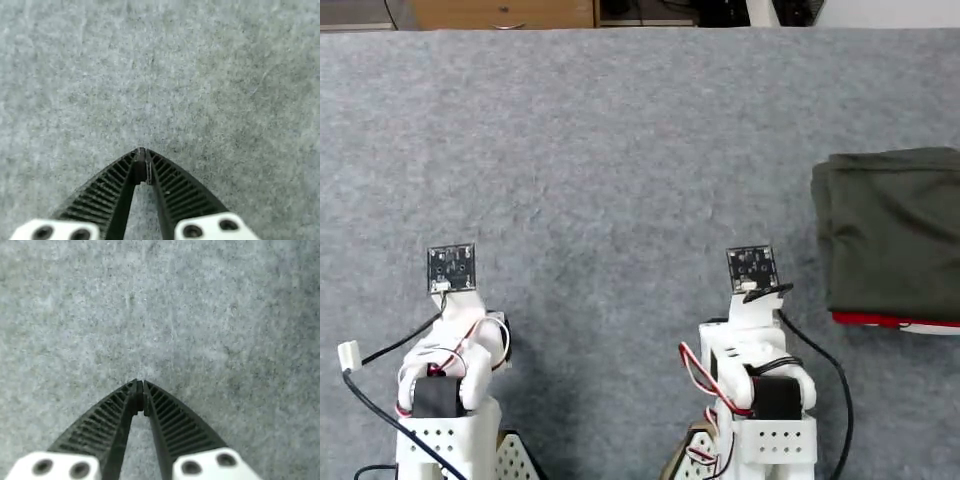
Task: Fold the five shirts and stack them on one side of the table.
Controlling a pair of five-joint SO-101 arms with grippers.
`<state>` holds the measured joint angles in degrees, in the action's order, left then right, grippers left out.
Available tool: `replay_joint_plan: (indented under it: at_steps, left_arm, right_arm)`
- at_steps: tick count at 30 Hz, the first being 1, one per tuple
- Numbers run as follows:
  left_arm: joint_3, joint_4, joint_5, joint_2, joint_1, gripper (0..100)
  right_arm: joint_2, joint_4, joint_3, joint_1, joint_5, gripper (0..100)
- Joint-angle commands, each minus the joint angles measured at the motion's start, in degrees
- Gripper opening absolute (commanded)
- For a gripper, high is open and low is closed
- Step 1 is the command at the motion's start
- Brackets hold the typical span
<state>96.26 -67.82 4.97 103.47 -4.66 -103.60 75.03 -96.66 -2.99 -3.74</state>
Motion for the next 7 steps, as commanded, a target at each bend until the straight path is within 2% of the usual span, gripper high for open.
replay_joint_plan:
  at_steps: [1,7]
  left_arm:
    - [0.6,-0.4,-0.3,0.4,0.6,2]
    - [0.6,-4.8,-0.3,0.5,-0.2,2]
  right_arm:
    - [-5.6,0.4,0.0,-0.7,0.2,0.3]
    - [-5.8,0.5,0.0,-0.7,0.0,0.3]
